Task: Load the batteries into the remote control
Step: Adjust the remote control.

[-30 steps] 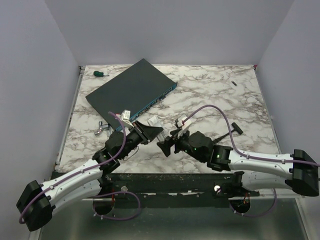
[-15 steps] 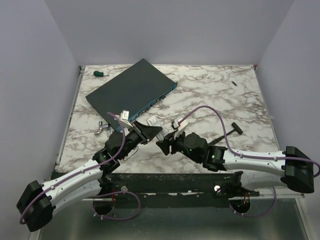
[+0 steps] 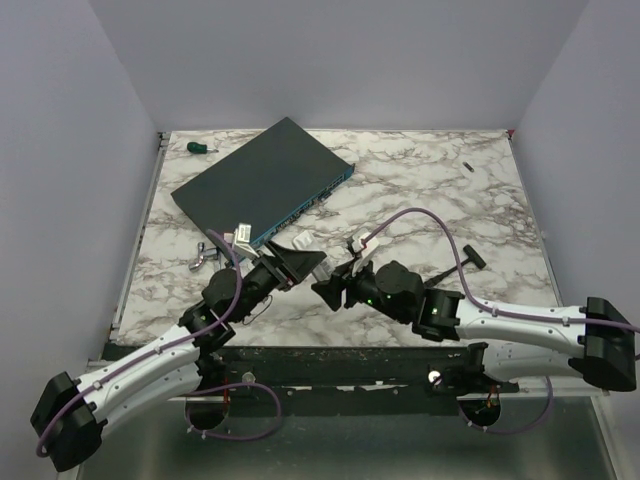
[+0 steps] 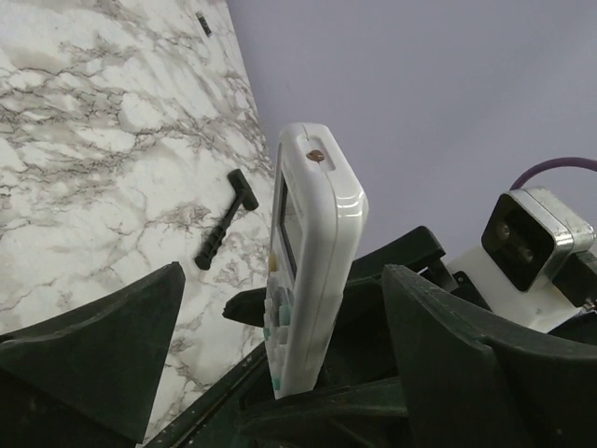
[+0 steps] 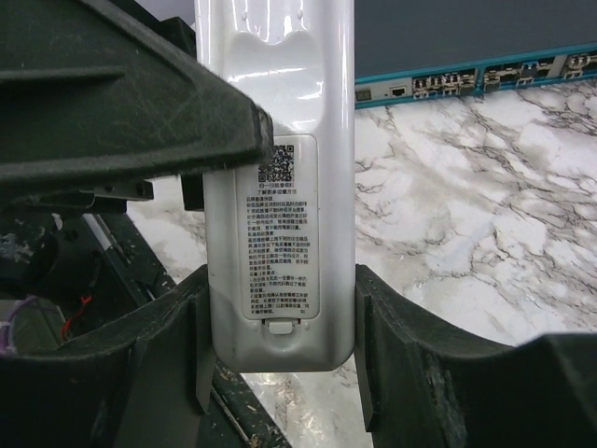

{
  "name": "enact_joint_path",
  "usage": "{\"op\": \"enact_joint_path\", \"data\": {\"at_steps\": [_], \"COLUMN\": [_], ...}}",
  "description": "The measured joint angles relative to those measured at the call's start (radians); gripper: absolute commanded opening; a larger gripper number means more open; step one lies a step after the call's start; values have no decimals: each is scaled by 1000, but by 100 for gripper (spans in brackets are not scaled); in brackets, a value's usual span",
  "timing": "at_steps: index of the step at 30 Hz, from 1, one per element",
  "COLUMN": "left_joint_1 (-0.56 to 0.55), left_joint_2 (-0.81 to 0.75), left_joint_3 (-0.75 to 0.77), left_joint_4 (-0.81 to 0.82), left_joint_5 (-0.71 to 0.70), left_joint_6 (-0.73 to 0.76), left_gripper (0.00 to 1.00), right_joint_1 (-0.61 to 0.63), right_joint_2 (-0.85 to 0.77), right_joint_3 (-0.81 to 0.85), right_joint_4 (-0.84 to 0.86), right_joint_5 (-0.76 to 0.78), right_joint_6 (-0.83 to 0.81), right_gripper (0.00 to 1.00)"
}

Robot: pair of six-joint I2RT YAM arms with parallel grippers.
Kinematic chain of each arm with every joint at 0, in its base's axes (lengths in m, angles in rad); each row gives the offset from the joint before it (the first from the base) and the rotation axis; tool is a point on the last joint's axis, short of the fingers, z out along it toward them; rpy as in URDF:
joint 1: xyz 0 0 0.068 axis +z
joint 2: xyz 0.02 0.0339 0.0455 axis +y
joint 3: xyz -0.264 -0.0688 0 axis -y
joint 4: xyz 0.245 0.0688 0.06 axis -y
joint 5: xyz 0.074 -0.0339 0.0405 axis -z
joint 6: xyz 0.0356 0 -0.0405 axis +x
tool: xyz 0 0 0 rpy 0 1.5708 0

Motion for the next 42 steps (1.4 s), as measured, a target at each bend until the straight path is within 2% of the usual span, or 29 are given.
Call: {"op": "enact_joint_path", "data": {"at_steps": [7, 10, 14, 21, 35, 42], "left_joint_1": [18, 20, 23, 23, 23, 23], "left_joint_2": [-112, -135, -138, -115, -84, -97], "left_joint_3": [-2, -6, -6, -11, -15, -15], "left_joint_4": [-50, -76, -90, -96, -97, -113], "left_joint_5": [-19, -24, -23, -11, 12, 12], "left_joint_6": [1, 3, 9, 12, 13, 20], "left_gripper": [95, 89, 71, 56, 51, 40], "right_joint_1": [0, 0, 0, 0, 0, 0], "right_joint_2": [-39, -41, -46, -47, -15, -14], "right_joint_3": [8, 8, 8, 9, 19, 21], "right_joint_4": [-69, -93, -105, -113, -117, -146], "right_joint_5": [-75, -98, -108, -109, -124, -138], "right_joint_6": [0, 0, 0, -1, -4, -21], "right_gripper": [1, 1, 1, 1, 1, 1]}}
